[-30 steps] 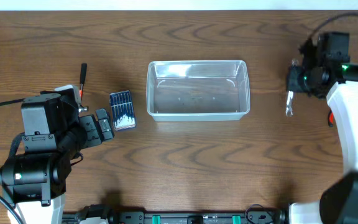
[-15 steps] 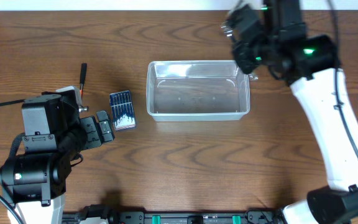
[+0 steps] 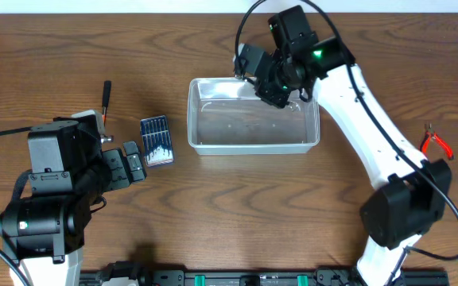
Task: Pack container
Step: 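Carry the wrench with right gripper over the clear container and lower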
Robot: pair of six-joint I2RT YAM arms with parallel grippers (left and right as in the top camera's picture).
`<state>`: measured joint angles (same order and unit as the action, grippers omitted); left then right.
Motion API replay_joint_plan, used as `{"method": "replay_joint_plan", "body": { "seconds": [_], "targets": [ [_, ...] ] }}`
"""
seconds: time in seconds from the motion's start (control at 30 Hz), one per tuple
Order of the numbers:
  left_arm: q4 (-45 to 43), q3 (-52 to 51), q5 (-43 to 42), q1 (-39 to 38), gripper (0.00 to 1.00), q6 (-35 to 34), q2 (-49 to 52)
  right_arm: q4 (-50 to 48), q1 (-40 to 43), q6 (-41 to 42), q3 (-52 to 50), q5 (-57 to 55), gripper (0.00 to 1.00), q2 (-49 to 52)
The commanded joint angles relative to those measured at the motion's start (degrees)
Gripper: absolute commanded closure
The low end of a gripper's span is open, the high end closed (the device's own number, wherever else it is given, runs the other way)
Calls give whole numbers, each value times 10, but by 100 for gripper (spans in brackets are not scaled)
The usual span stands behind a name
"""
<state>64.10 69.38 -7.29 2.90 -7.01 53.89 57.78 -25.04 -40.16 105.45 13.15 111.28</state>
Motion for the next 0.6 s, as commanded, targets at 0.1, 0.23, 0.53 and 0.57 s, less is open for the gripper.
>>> {"method": "replay_joint_plan", "body": {
  "seconds": [0.1, 0.23, 0.53, 0.57],
  "targets": [
    [1, 14, 6, -1, 2, 12, -1, -2, -9, -44, 8, 43, 99, 54],
    [1, 14, 6, -1, 1, 12, -1, -8, -14, -50, 8, 43, 99, 81],
    [1, 14, 7, -1, 2, 12, -1, -15, -19, -50, 8, 42, 98, 126],
    [1, 14, 7, -1, 1, 12, -1, -16, -19, -50, 8, 42, 99, 131]
  ]
}}
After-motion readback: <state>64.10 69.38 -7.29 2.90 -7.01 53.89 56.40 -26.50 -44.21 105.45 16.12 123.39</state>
